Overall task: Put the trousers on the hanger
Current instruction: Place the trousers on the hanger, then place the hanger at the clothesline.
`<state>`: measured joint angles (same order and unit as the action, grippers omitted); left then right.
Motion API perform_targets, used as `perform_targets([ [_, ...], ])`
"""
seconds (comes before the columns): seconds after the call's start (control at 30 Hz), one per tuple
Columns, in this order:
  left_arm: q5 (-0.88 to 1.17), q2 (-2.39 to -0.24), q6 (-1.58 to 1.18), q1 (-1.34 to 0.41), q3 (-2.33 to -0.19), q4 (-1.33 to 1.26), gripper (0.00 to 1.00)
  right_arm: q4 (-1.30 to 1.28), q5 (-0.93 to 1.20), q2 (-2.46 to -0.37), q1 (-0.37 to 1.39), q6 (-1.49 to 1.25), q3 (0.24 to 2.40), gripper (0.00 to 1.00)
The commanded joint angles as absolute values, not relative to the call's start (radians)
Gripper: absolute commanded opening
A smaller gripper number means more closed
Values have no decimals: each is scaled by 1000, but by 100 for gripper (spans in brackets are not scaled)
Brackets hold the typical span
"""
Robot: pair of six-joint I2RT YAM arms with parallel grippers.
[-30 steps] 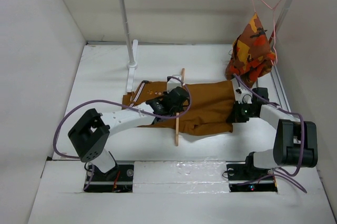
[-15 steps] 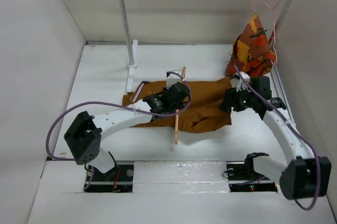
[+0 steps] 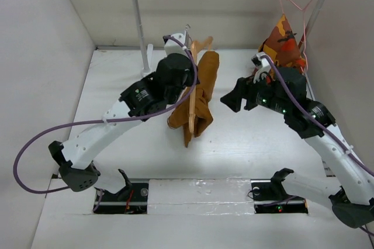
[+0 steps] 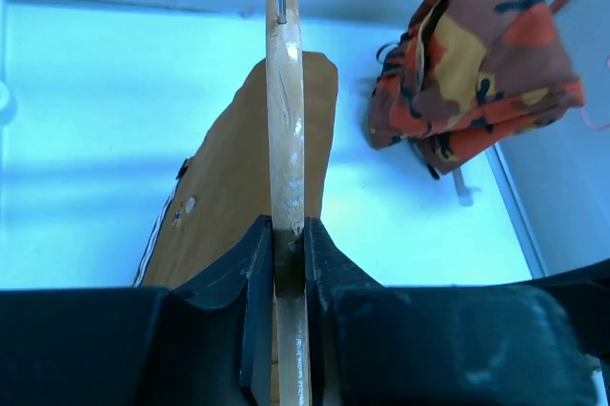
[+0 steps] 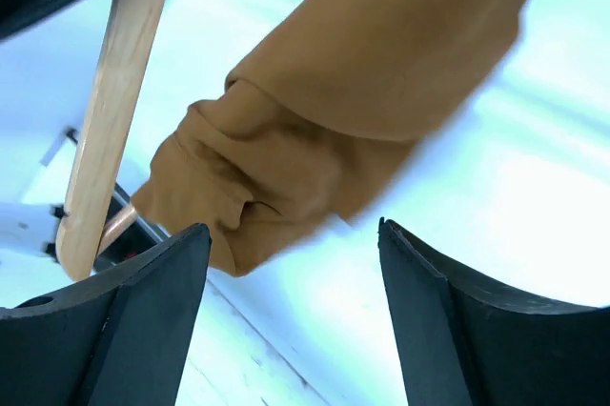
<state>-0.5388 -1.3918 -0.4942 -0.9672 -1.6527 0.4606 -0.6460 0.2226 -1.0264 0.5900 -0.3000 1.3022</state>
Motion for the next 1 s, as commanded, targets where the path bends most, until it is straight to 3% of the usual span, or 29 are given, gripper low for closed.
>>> perform_targets([
  [0.0, -537, -1335, -449, -948, -1799, 403, 0, -613, 231, -977, 597, -357, 1353, 77],
  [0.13, -500, -1376, -431, -936, -1911, 431, 0, -358, 344, -1006, 685, -510, 1322, 81],
  [0.3, -477, -1401, -439, -957, -1884, 413, 0, -83, 409, -1110, 747, -627, 1261, 84],
  [0.6, -456, -1394, -463, -977, -1864, 400, 0, -37, 327, -1241, 779, -610, 1238, 83],
  [0.87, -460, -1394, -462, -977, -1856, 379, 0, 198, 308, -1247, 816, -753, 1088, 54],
  [0.9, -466, -1394, -462, -977, -1853, 376, 0, 268, 317, -1246, 816, -781, 1071, 48],
  [0.97, -483, -1397, -457, -977, -1847, 367, 0, 296, 315, -1238, 816, -799, 1049, 19],
])
